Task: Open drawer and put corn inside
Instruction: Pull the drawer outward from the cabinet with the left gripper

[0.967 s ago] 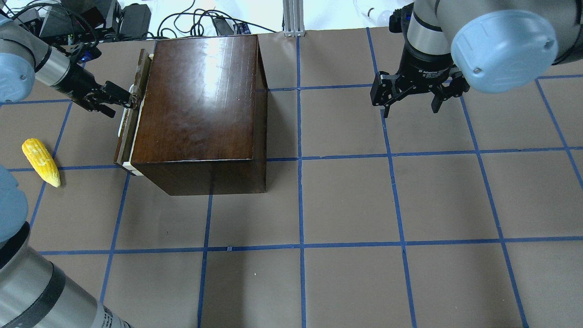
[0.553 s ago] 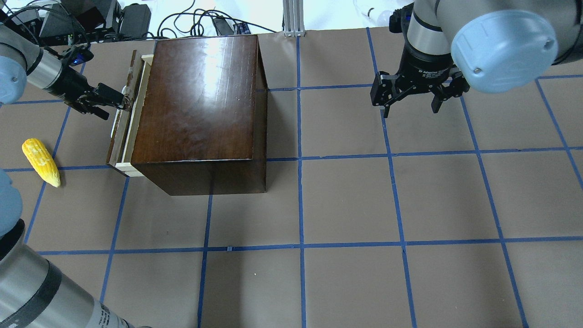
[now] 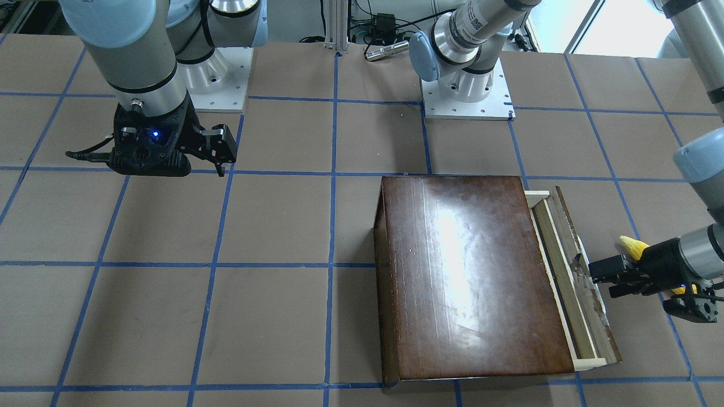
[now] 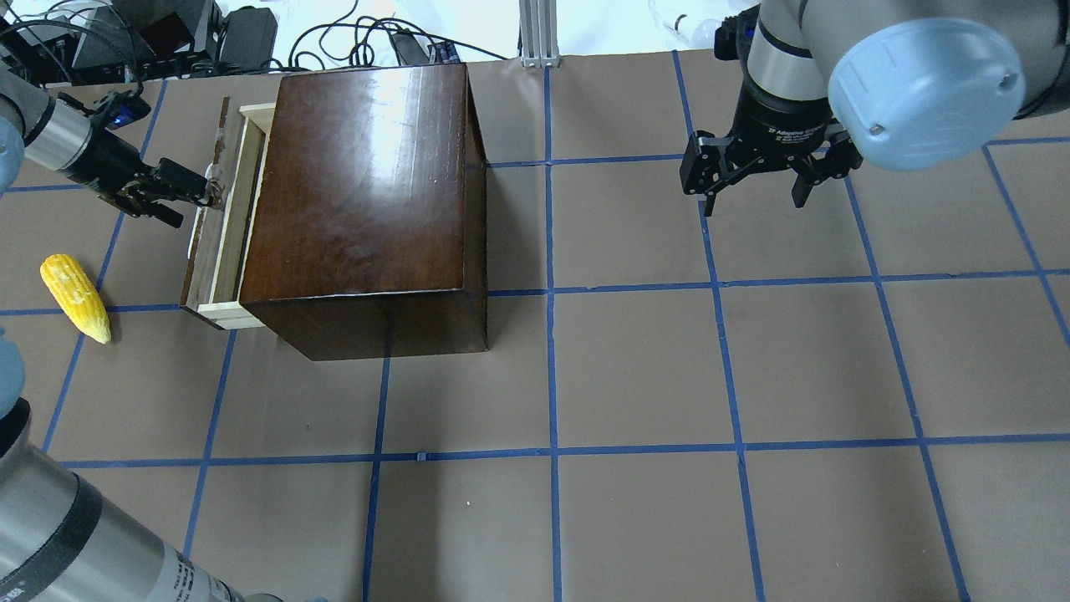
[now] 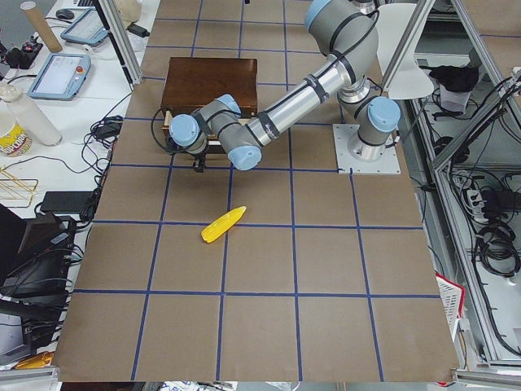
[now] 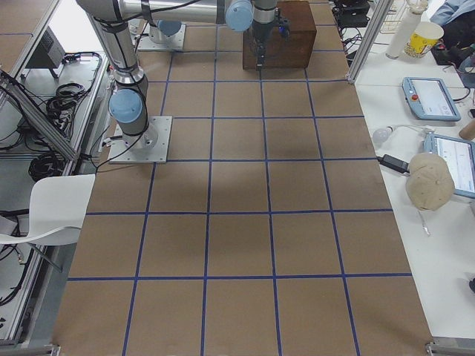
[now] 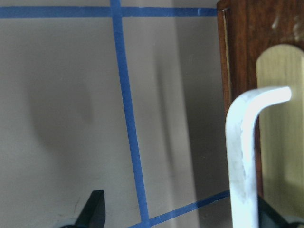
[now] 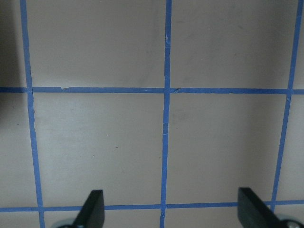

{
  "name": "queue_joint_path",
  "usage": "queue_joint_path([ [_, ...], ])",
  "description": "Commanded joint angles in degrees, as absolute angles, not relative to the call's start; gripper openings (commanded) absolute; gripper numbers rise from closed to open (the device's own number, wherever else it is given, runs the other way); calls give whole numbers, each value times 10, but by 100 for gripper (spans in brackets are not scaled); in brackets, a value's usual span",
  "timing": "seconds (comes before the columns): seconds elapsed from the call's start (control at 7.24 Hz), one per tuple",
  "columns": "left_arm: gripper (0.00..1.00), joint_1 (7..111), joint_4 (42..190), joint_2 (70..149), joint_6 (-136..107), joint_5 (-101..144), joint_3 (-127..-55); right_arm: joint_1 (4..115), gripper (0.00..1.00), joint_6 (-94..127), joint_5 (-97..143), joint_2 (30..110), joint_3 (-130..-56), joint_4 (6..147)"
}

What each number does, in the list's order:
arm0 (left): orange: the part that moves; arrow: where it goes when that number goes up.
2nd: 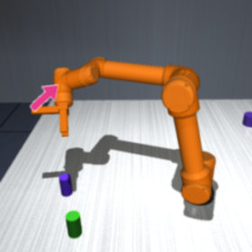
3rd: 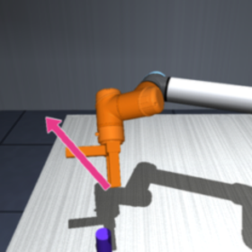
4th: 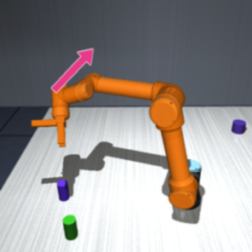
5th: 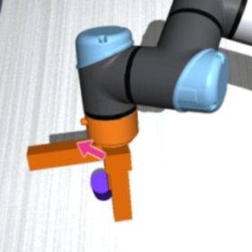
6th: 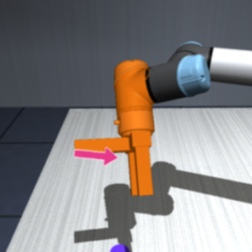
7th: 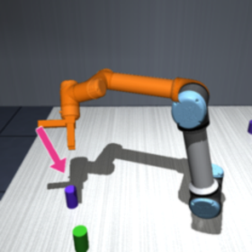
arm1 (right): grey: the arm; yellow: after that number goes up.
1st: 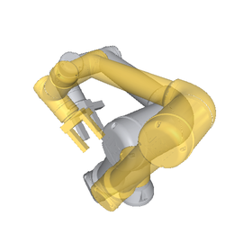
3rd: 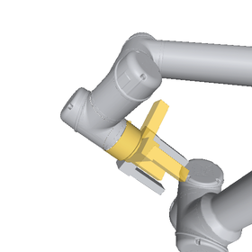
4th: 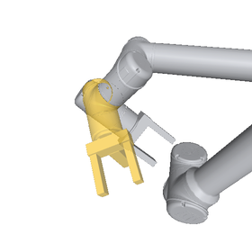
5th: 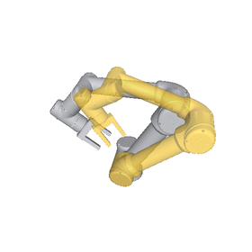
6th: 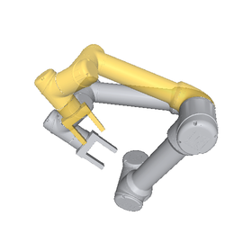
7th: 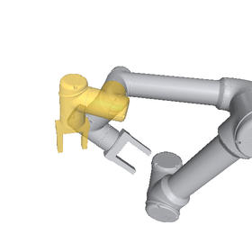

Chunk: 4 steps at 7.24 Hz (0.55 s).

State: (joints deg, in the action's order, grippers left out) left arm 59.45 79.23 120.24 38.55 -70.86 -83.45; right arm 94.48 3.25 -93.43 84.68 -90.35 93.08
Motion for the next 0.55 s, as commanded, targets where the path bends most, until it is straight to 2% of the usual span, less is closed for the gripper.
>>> queue_joint_path([
  [0.0,100,593,796,1202,392,-709,-828,945,100,33,-934,846,-904,931],
  [0.41,100,593,812,1204,407,-728,-812,945,100,33,-934,846,-904,931],
])
